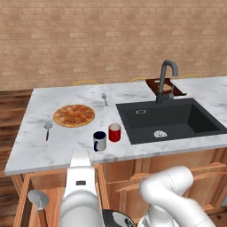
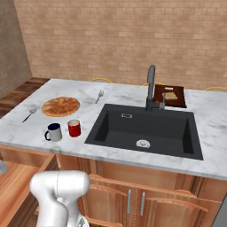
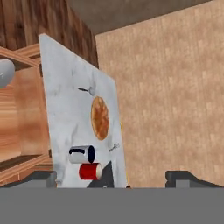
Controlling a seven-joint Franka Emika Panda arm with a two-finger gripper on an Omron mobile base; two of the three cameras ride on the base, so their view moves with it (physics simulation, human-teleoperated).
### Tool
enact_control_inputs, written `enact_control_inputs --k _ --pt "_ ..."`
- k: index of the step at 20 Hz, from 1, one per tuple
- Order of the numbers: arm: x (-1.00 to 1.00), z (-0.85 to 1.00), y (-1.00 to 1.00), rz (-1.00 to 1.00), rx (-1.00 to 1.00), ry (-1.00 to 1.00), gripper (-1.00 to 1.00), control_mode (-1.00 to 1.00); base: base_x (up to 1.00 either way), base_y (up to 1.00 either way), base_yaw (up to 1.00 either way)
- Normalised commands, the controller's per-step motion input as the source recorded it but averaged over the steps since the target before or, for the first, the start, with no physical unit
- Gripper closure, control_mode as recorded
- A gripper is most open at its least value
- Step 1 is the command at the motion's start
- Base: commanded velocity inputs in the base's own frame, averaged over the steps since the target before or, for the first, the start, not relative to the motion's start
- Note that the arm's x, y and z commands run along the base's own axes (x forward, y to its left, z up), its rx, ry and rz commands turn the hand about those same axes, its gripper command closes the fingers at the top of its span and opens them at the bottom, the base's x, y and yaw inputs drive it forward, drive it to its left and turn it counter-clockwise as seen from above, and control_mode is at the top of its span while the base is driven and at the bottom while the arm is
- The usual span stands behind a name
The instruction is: Take the pizza cutter from the drawer on the left and place it on the dining counter for cutting.
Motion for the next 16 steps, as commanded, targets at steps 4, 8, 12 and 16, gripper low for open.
enact_control_inputs --k 4,8,12,16 --pt "0.12 0.0 0.0 0.17 -0.03 0.33 -1.0 -1.0 0.0 0.0 0.0" --pt "0.15 0.0 0.0 0.13 0.0 0.28 -1.0 -1.0 0.0 0.0 0.0" --pt "0.32 0.07 0.04 0.0 0.03 0.26 -1.0 -1.0 0.0 0.0 0.0" --pt "0.08 0.0 0.19 -0.08 0.11 0.3 -1.0 -1.0 0.0 0.0 0.0"
